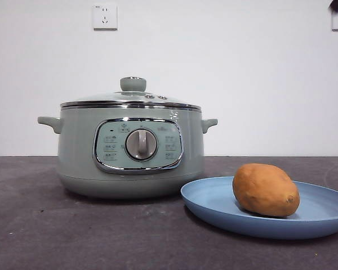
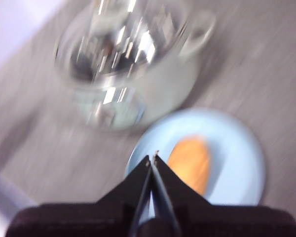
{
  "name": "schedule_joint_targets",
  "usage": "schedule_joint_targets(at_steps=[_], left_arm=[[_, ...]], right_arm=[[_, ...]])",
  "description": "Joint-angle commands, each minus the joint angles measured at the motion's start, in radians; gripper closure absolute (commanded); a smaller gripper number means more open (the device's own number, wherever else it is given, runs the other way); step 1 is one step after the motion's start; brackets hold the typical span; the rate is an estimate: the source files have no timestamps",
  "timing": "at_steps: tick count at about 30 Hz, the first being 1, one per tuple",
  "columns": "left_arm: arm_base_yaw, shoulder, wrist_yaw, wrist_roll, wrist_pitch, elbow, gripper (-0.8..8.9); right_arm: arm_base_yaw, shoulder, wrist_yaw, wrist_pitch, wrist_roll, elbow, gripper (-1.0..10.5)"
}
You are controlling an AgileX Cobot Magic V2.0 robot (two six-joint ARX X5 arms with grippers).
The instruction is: Take the potato out from the steamer,put the potato on the plate,close the lid
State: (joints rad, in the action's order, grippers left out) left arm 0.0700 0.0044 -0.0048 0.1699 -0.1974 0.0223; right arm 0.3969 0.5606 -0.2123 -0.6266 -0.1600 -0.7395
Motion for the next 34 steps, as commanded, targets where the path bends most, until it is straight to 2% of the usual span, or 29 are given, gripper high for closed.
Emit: schedule_joint_targets(at_steps=[1, 6, 12, 18, 23, 34], left_arm=[[0.003, -0.003, 0.008, 0.011, -0.01, -0.011, 8.17], [0.003, -0.003, 0.008, 0.011, -0.01, -0.011, 8.17], [0.003, -0.003, 0.008, 0.011, -0.01, -0.011, 8.17], [0.003, -0.003, 0.008, 0.011, -0.01, -0.011, 8.17], [0.003, -0.003, 0.008, 0.011, -0.01, -0.011, 8.17], [0.003, -0.003, 0.008, 0.011, -0.01, -0.011, 8.17]], right_arm=[[-0.098, -0.061, 0.005, 0.053, 0.023, 0.036, 9.5], [-0.27, -0.192, 0.009, 0.227, 0.06, 0.157, 9.5], [-0.365, -0.354, 0.01, 0.428, 0.061, 0.37, 9.5], [-0.376, -0.465, 0.012, 0.544, 0.055, 0.567, 9.5], [-0.376, -0.526, 0.012, 0.551, 0.052, 0.67, 9.5], [-0.376, -0.56, 0.012, 0.488, 0.046, 0.732, 9.5]])
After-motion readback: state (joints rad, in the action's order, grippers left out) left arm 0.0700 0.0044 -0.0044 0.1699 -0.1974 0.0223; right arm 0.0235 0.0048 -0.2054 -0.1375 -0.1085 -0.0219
